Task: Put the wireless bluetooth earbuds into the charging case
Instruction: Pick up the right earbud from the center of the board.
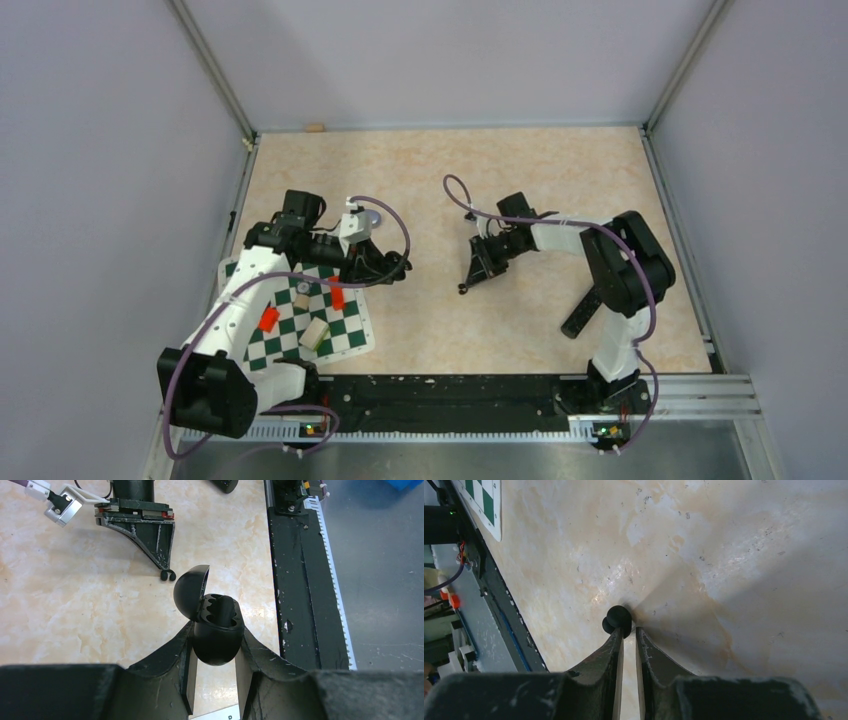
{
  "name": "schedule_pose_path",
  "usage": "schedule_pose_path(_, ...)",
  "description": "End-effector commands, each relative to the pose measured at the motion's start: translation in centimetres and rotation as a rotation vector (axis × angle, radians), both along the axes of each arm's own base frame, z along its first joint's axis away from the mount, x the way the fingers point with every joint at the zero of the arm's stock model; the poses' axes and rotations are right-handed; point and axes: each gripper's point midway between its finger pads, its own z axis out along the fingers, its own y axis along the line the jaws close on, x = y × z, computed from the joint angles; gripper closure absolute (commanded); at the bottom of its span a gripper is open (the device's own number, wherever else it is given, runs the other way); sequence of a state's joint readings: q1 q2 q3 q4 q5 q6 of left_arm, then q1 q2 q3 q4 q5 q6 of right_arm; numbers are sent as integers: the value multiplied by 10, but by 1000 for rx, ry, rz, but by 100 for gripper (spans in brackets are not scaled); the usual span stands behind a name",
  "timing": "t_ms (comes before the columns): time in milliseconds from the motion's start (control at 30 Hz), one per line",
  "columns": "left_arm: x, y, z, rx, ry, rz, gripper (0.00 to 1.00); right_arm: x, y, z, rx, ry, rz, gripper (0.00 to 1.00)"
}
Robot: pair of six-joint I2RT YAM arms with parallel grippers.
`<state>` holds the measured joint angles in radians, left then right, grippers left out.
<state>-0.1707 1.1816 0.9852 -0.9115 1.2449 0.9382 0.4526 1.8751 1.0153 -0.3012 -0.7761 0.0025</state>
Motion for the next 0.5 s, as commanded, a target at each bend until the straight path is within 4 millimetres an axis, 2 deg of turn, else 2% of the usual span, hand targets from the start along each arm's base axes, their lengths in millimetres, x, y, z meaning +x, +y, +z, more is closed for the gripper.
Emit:
schedule_pose_path(0, -4, -2, 9, -45, -29, -19, 88, -8, 1, -15, -46, 21, 26, 84)
schedule_pose_path(233, -3, -2, 9, -45, -26, -19, 88, -15, 10, -15, -30, 38, 66, 84)
schedule_pose_path(467, -3, -2, 9, -47, -26, -19, 88, -16, 16, -8, 7, 48, 82, 92)
